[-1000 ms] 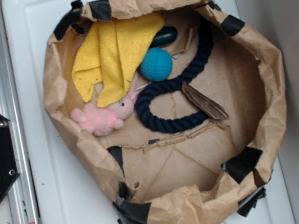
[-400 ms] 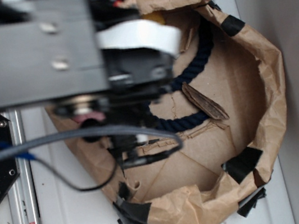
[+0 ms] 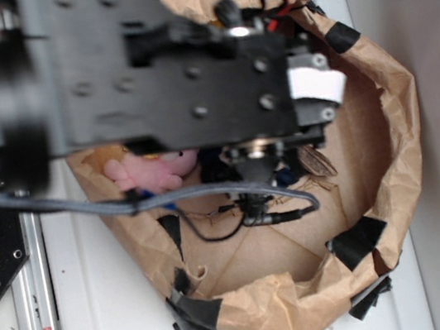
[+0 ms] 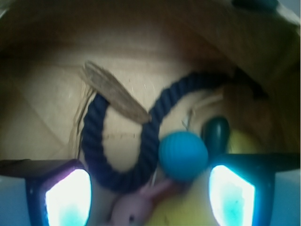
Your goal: Grab the wood chip.
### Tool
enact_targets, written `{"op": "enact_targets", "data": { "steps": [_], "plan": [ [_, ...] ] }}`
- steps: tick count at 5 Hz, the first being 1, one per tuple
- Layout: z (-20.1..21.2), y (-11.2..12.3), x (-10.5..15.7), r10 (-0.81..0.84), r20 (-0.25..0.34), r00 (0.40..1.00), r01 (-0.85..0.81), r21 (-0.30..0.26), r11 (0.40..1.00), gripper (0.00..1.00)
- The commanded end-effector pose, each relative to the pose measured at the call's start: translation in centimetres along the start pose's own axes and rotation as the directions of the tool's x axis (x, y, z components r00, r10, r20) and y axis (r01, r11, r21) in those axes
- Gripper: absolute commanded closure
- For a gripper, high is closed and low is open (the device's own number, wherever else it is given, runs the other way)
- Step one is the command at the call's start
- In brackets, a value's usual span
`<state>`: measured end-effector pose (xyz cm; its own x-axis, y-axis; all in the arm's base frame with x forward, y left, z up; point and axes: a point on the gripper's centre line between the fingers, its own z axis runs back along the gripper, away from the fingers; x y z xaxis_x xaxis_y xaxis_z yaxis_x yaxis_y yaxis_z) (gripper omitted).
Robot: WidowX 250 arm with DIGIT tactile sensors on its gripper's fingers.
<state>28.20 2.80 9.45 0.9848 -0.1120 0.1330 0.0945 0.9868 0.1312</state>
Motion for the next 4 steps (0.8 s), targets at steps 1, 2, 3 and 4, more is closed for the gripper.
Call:
{"op": "enact_targets", "data": {
  "steps": [1,2,3,4],
  "plan": [
    [-2.2,-1.6,2.9,-0.159,0.188,0.969,0.161,0.006,0.987,0.0],
    [-5.2,-2.4,4.1,-0.188,0.151,0.971,0.19,0.001,0.982,0.0],
    [-8.6,-2.7,5.1,-0.126,0.058,0.99,0.128,-0.033,0.991,0.0],
    [-9.6,-2.6,5.0,-0.087,0.042,0.995,0.088,-0.015,0.996,1.0]
  ]
}}
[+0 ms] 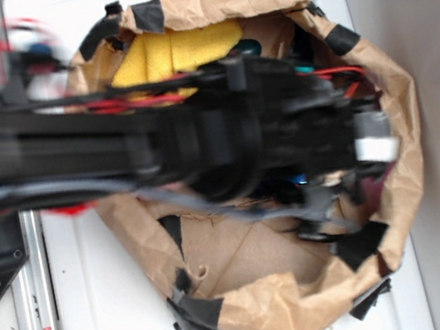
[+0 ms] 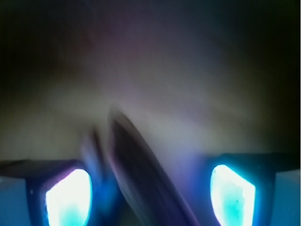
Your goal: Grab the wood chip.
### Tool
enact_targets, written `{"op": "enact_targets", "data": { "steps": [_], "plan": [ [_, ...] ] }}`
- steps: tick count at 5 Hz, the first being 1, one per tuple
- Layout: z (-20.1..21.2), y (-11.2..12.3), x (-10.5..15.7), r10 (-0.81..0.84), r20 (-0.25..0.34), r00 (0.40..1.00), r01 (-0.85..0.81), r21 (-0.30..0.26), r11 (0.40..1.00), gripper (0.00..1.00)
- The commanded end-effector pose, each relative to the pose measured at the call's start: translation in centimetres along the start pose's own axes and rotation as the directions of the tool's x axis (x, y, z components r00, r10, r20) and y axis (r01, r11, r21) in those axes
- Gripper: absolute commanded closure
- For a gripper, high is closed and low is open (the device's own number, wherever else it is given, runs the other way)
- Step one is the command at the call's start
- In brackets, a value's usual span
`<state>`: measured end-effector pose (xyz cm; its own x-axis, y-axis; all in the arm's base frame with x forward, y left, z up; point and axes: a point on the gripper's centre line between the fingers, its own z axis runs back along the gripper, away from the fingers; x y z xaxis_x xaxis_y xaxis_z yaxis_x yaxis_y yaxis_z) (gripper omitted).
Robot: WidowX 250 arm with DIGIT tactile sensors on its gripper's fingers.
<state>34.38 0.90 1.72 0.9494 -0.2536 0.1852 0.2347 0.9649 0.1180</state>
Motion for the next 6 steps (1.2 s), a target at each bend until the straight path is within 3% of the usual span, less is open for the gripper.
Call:
{"op": "enact_targets", "data": {
  "steps": [1,4,6],
  "plan": [
    [0.2,0.0,-0.6,0.075,-0.006,0.997,-0.074,0.051,0.996,1.0],
    [9.1,2.8,-2.3,0.191,0.063,0.98,-0.194,0.052,0.98,1.0],
    [15.2,4.8,-2.2,0.346,-0.059,0.937,-0.35,-0.099,0.931,1.0]
  ]
}}
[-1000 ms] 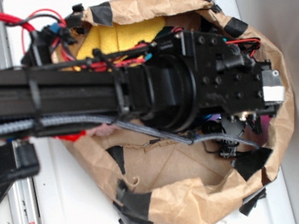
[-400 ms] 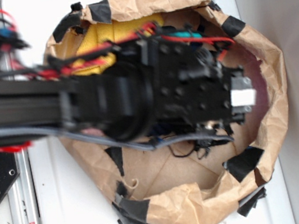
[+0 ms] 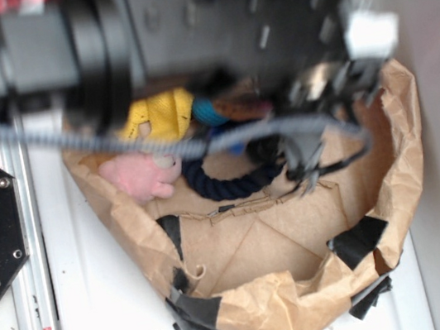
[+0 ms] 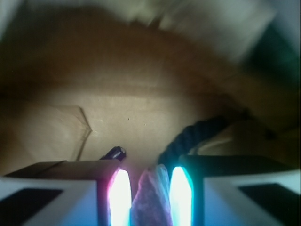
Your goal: Grab the wood chip.
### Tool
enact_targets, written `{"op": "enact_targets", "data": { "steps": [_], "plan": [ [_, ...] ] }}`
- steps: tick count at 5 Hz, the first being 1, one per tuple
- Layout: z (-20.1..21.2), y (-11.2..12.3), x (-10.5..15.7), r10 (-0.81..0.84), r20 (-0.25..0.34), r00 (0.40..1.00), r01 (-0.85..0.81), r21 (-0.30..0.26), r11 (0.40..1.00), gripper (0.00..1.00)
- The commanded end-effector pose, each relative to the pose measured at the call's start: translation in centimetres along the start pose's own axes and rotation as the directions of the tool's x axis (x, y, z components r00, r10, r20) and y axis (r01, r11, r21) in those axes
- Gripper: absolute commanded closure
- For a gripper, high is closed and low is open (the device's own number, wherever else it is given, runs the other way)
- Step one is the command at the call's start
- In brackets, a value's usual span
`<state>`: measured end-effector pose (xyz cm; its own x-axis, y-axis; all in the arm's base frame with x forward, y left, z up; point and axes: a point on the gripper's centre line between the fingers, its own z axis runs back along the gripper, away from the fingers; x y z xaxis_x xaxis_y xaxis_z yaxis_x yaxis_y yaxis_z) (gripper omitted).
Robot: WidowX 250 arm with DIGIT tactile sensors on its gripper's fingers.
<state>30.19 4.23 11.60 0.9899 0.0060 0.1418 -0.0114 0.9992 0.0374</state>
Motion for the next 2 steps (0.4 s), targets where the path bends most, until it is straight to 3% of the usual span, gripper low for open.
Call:
{"op": "enact_targets", "data": {
  "steps": [1,2],
  "plan": [
    [6.44,-0.4,-0.34,0.107,0.022,0.994,-0.106,-0.069,0.992,1.0],
    [6.47,-1.39,-1.33,0.102,0.022,0.995,-0.1,-0.077,0.992,1.0]
  ]
}}
